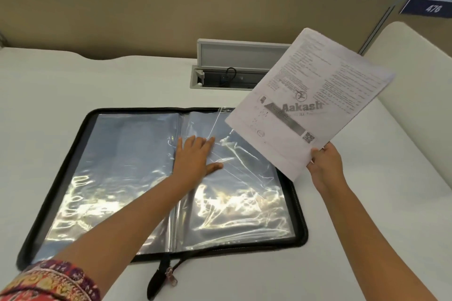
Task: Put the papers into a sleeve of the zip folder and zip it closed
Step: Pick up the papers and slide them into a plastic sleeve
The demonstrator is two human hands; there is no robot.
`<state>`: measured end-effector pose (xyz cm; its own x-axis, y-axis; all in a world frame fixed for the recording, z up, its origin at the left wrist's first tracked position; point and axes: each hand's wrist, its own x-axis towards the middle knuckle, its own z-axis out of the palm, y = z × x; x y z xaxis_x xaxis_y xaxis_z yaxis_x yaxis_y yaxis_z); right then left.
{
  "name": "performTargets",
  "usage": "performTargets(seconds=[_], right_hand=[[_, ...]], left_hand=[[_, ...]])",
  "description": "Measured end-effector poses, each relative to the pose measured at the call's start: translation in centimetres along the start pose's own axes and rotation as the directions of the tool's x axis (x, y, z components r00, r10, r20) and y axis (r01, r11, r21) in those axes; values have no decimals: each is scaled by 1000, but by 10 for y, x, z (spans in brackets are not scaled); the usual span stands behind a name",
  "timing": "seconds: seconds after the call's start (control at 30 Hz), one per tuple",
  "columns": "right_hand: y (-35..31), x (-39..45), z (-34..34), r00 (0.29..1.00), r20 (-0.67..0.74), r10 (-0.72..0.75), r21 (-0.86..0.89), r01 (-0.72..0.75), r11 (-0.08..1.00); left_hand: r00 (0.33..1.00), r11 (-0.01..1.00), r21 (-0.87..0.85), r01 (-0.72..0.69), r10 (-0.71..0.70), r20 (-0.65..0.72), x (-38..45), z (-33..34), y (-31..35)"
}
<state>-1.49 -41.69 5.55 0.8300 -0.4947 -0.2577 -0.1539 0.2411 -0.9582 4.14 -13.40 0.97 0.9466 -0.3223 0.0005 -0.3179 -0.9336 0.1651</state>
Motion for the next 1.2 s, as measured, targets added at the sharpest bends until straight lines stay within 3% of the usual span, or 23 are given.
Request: performTargets(seconds=[0.23, 0.37, 0.6, 0.8, 1.03, 1.2], right_hand=[[-12, 18, 21, 1000, 12, 9, 172, -11, 985], [-19, 28, 35, 999, 21, 25, 246, -30, 969], [-25, 53, 39, 999, -23, 45, 292, -36, 956], [-31, 67, 43, 999, 43, 34, 333, -47, 942], [-27, 86, 73, 991, 120, 57, 323, -93, 942], [-26, 96, 100, 988, 146, 42, 314, -87, 945]], left_hand=[[994, 998, 53, 27, -32, 100, 7, -13, 5], [992, 996, 27, 87, -89, 89, 29, -25, 5], [998, 979, 196, -60, 53, 43, 75, -30, 13], [996, 998, -55, -19, 23, 84, 90, -16, 9], [997, 1000, -15, -11, 12, 75, 92, -12, 4], [999, 999, -40, -29, 28, -27, 84, -10, 6]])
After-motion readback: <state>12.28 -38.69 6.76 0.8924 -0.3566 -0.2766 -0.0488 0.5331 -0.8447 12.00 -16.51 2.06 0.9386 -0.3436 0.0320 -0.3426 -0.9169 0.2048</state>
